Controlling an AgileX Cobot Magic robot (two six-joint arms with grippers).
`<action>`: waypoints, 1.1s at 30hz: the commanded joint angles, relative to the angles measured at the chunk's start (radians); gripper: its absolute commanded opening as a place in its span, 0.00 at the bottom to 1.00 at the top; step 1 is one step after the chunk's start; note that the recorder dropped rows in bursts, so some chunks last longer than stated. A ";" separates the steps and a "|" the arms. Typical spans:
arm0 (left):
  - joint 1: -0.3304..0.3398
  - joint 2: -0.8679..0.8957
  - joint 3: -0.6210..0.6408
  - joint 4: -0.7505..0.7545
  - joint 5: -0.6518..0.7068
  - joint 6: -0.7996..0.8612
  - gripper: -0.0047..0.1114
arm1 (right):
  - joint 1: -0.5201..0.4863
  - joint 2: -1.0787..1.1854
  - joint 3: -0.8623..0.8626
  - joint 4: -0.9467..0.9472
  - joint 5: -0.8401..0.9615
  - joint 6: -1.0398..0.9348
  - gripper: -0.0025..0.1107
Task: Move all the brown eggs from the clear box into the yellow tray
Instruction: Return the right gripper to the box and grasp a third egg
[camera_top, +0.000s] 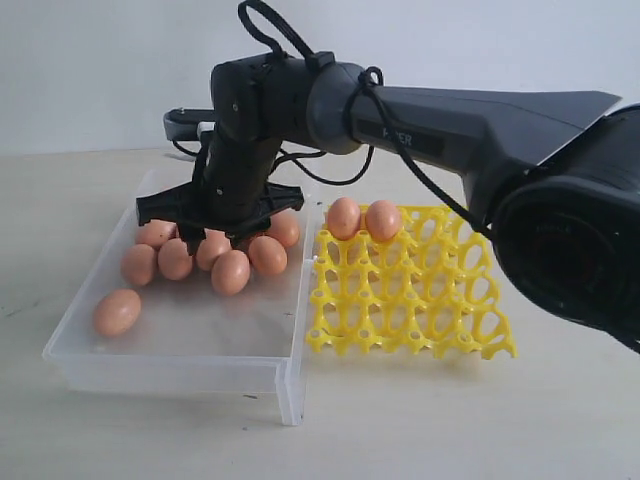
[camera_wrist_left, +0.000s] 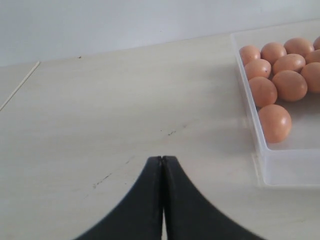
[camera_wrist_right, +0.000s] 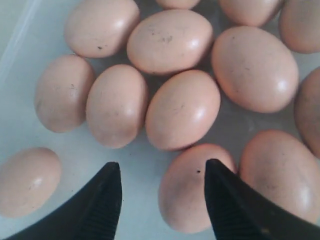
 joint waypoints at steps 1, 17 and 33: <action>-0.006 0.001 -0.004 -0.002 -0.009 -0.005 0.04 | -0.005 0.027 -0.007 -0.003 -0.003 0.014 0.47; -0.006 0.001 -0.004 -0.002 -0.009 -0.005 0.04 | -0.005 0.062 -0.007 0.058 0.002 -0.004 0.47; -0.006 0.001 -0.004 -0.002 -0.009 -0.005 0.04 | -0.005 0.030 -0.007 0.068 0.116 -0.082 0.47</action>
